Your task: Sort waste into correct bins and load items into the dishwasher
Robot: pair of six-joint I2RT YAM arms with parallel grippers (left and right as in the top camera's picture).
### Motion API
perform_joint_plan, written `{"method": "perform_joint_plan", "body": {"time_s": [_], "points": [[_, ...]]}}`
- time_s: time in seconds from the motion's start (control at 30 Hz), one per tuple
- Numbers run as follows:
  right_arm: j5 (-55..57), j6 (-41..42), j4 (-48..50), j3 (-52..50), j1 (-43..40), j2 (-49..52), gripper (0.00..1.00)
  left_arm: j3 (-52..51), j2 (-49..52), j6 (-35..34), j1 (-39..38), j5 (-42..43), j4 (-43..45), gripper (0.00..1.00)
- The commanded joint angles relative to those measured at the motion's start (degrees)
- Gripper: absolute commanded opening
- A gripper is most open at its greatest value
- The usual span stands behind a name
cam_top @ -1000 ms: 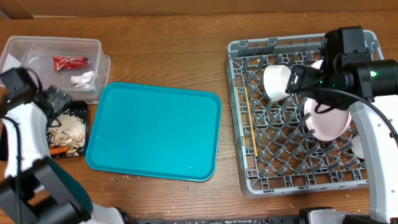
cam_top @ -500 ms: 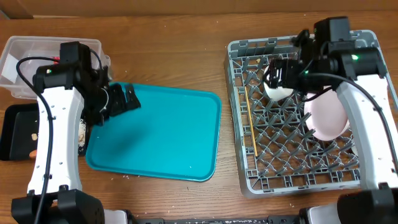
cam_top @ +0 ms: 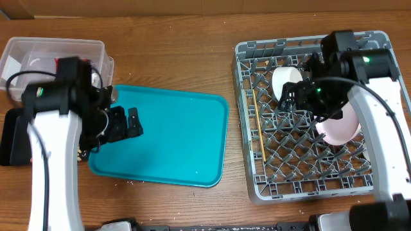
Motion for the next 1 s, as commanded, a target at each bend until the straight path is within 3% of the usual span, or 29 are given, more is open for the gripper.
{"method": "perform_joint_plan", "body": {"time_s": [0.0,0.27,0.4,0.53,0.7,0.97], "points": [[0.46,-0.20,3.39,-2.80,0.00,-9.97,1.00,-4.22,-12.96,1.07,-0.44,-0.35,4.59,1.00],[10.23,2.91,27.28,-27.89,0.00,-43.39,1.00,-21.40,-46.45,0.96,-0.44,-0.55,22.27,1.00],[12.41,2.80,33.51,-37.31,0.00,-57.27,1.00,-25.97,-56.33,0.11,-0.44,-0.17,26.60,1.00],[12.41,2.80,27.50,-39.15,0.00,-65.44,1.00,-26.25,-60.26,-0.04,-0.42,-0.31,23.39,1.00],[12.41,2.80,18.43,-39.26,0.00,-66.03,1.00,-26.25,-60.26,-0.02,-0.42,-0.31,15.45,1.00],[12.44,2.80,18.10,-39.28,0.00,-66.03,1.00,-26.25,-60.17,-0.09,-0.42,-0.11,11.54,1.00]]}}
